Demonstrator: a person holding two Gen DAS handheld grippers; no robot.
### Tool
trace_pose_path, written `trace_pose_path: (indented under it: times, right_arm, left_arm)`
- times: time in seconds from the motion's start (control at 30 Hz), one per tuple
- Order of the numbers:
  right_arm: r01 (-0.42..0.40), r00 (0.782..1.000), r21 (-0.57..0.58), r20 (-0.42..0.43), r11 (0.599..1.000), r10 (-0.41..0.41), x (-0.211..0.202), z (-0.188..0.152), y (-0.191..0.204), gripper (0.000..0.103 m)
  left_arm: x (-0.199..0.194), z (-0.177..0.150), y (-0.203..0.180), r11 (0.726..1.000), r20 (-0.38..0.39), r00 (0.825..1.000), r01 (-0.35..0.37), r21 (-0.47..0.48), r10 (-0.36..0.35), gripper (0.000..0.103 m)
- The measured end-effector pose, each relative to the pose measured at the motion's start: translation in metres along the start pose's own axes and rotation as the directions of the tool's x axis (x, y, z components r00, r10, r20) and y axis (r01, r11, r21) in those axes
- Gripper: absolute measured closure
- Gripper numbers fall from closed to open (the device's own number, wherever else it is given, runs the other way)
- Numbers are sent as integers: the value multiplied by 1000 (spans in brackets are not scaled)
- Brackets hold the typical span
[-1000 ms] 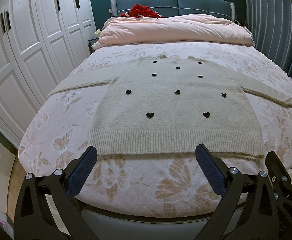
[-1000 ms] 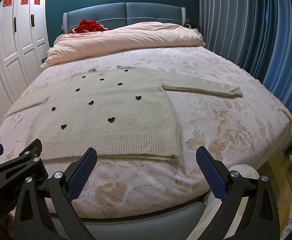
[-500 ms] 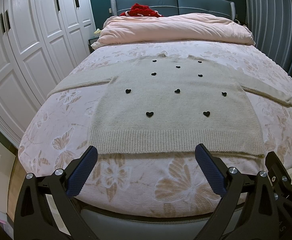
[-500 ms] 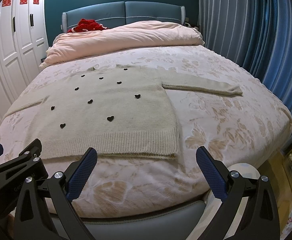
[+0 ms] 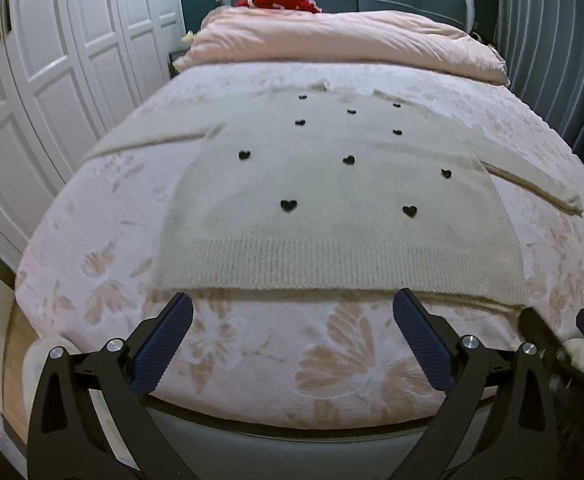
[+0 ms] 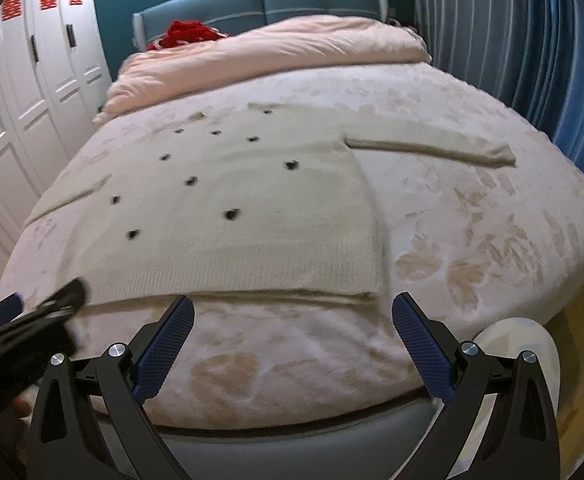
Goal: Fold small clothes
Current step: 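Grasp one sweater sleeve cuff with the right tool and fold it across the body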
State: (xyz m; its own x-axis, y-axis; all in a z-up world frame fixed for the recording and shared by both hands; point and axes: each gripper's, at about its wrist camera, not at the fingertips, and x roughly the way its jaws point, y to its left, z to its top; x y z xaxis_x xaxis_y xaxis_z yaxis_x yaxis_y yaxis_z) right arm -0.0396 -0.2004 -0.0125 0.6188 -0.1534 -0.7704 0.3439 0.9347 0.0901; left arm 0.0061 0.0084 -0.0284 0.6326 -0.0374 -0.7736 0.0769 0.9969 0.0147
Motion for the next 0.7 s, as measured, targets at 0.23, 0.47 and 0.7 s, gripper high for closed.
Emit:
trace_pose_path:
  times: [0.23, 0.47, 0.7]
  right_arm:
    - [36, 999, 216, -26, 976, -31, 66, 68, -118, 5]
    - [68, 997, 462, -51, 884, -50, 164, 149, -259, 5]
    - [75, 997, 677, -74, 732, -34, 243, 178, -351, 12]
  left_arm:
    - [34, 4, 7, 1000, -48, 999, 14, -18, -15, 5]
    - [65, 17, -5, 999, -79, 997, 14, -29, -16, 5]
    - [97, 25, -12, 1000, -121, 993, 12, -23, -15, 5]
